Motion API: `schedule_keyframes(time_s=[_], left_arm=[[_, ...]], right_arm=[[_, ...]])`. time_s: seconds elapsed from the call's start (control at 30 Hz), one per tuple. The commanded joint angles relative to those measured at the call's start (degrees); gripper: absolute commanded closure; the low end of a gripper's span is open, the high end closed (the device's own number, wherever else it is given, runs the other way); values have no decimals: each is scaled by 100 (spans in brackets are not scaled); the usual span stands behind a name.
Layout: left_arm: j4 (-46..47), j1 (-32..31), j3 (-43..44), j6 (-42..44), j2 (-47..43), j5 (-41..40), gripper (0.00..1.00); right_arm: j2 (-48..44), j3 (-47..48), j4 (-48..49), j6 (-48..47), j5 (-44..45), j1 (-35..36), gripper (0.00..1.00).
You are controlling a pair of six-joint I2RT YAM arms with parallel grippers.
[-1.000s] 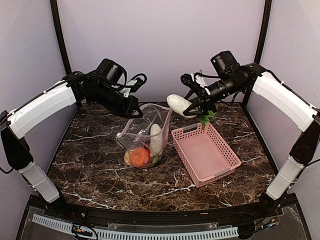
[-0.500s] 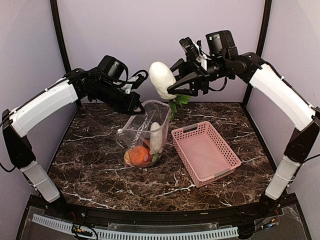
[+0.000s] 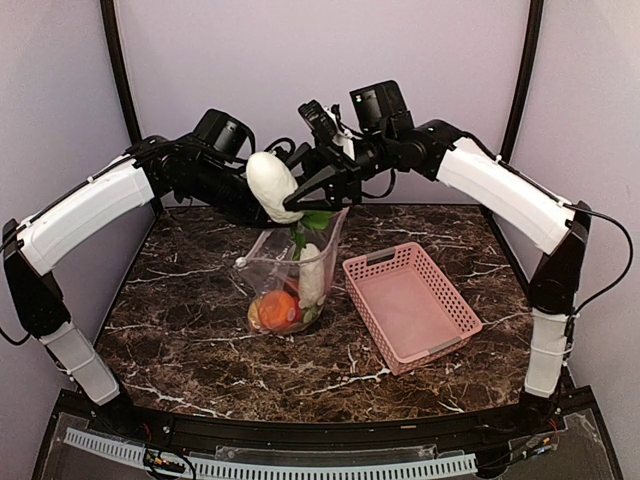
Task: Place the food in the zip-top bag and seal the zipper
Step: Place the fake vegetable in the zipper food storage bag.
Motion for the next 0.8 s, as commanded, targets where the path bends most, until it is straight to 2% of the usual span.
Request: schedule_keyframes(time_s=[0.0,0.2,0.43,0.57,0.77], left_arm=[[42,-8,-51,-31,-423,44,99],[215,-3,-222,-59,-702,46,99],[303,-1,-349,-92,-789,70,99],[306,-3,-387,-97,-806,70,99],[363,-3,-475,-126,-847,94,99]], right_arm=[[185,-40,193,-8,-69,42,77],[-57,-855,326,-191,-12,43,76],[-412,-1670,590,-272,603,37,70],[-629,-1937,808,-48,821,37,53],[-783,-1675,539,173,1325,30,32]])
